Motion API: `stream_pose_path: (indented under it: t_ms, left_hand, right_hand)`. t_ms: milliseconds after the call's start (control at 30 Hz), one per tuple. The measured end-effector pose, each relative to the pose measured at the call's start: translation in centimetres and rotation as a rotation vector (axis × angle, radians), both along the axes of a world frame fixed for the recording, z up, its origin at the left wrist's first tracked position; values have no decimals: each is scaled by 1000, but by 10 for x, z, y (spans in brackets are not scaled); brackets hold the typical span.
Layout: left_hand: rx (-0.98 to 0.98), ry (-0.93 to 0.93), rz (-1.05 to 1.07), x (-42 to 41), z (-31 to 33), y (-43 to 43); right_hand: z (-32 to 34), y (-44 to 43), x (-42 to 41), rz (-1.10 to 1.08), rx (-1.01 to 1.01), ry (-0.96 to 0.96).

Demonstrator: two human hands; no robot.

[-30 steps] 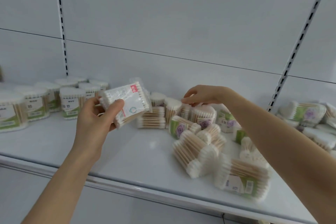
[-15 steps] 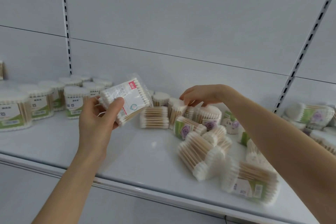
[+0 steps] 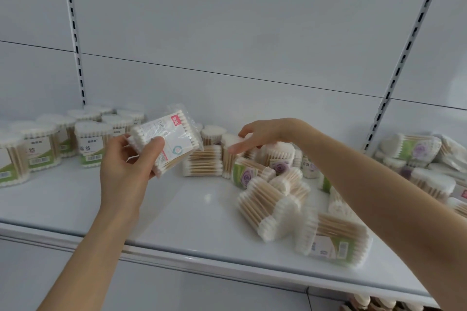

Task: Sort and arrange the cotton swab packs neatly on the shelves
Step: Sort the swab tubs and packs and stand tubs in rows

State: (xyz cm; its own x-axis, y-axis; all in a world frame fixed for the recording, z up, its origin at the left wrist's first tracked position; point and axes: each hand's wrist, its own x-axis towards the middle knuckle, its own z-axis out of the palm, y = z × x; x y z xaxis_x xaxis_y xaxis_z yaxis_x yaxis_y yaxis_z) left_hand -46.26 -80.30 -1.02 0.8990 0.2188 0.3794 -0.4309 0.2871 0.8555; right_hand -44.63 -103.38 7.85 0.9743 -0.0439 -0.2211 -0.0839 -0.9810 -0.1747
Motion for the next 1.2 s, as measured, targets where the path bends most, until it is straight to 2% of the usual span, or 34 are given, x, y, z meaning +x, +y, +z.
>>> stream_pose_path:
  t_ms: [100, 200, 433, 667, 833, 1033, 1200]
  left_hand:
    - [12, -7, 1, 0, -2, 1]
    - [30, -13, 5, 2, -3, 0]
    - [24, -5, -67, -5, -1, -4]
    - [61, -134, -329, -49, 21, -52]
    - [122, -150, -522, -86, 24, -98]
    - [118, -163, -553, -122, 28, -150]
    - [101, -151, -500, -151, 31, -196]
  right_hand:
    - [0, -5, -5, -37, -52, -17]
    - [1, -18, -10, -70, -11, -138]
    - [6, -44, -44, -119, 256, -404]
    - [-11, -80, -120, -296, 194, -614]
    - [-32, -128, -198, -499, 136, -690]
    - [-33, -196, -280, -692, 108, -799]
    - [-29, -248, -299, -681, 133, -788]
